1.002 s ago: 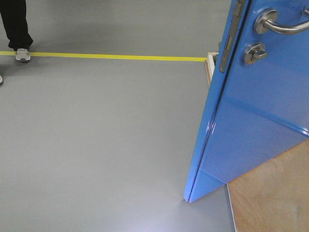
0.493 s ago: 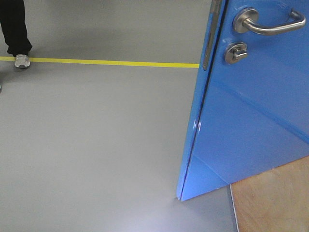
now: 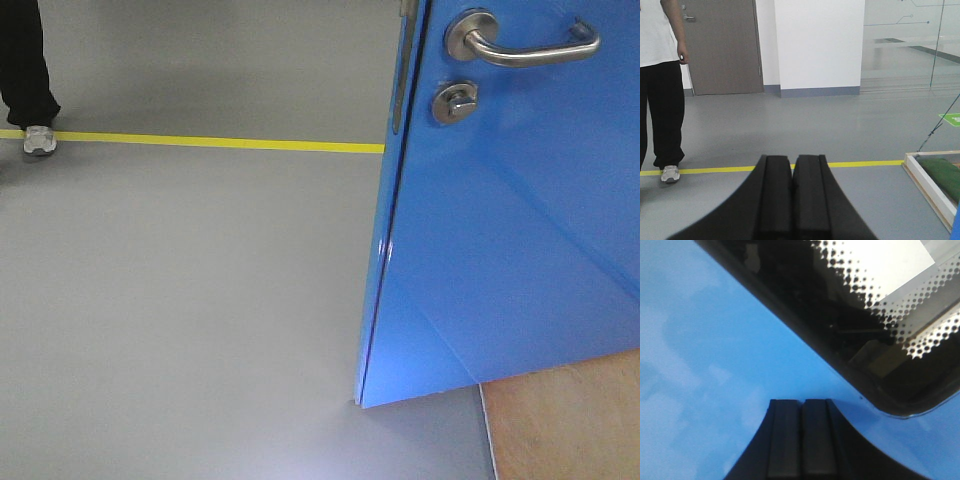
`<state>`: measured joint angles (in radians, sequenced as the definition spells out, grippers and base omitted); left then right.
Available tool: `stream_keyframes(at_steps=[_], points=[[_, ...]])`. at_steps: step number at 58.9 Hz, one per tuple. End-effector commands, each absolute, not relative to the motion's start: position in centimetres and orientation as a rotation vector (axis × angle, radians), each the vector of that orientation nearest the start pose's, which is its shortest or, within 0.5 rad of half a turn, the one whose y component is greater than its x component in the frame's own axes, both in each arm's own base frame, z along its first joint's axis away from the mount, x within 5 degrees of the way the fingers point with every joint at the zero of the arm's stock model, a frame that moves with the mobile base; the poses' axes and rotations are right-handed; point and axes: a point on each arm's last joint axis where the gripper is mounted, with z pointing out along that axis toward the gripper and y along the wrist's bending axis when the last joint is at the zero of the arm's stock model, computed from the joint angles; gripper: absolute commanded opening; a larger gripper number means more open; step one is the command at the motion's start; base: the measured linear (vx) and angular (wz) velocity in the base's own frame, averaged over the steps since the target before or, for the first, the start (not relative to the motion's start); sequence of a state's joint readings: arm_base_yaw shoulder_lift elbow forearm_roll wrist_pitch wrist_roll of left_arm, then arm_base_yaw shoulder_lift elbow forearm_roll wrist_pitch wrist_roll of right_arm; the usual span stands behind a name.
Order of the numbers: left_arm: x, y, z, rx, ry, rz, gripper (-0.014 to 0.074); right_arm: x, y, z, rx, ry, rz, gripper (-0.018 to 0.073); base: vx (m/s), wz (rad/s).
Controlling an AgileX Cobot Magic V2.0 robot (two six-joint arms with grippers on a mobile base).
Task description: Move to blue door and open it
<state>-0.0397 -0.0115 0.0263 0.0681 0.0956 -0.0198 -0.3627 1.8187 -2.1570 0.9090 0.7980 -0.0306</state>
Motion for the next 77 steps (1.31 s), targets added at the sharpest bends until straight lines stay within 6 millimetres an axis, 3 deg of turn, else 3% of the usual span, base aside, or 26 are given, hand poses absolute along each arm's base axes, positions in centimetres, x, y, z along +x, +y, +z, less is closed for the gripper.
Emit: stream_keyframes(at_steps=[1, 77], points=[[5.38, -0.2, 21.38, 0.057, 1.468, 0.001, 0.0073, 37.78, -9.15, 52.8, 0.442, 1.551, 0.743, -0.0001, 0.15, 0.02], [5.38, -0.2, 21.38, 0.057, 1.468, 0.001, 0.0073, 37.77, -9.14, 52.79, 0.442, 1.552, 0.743, -0.0001, 0.1, 0.02]])
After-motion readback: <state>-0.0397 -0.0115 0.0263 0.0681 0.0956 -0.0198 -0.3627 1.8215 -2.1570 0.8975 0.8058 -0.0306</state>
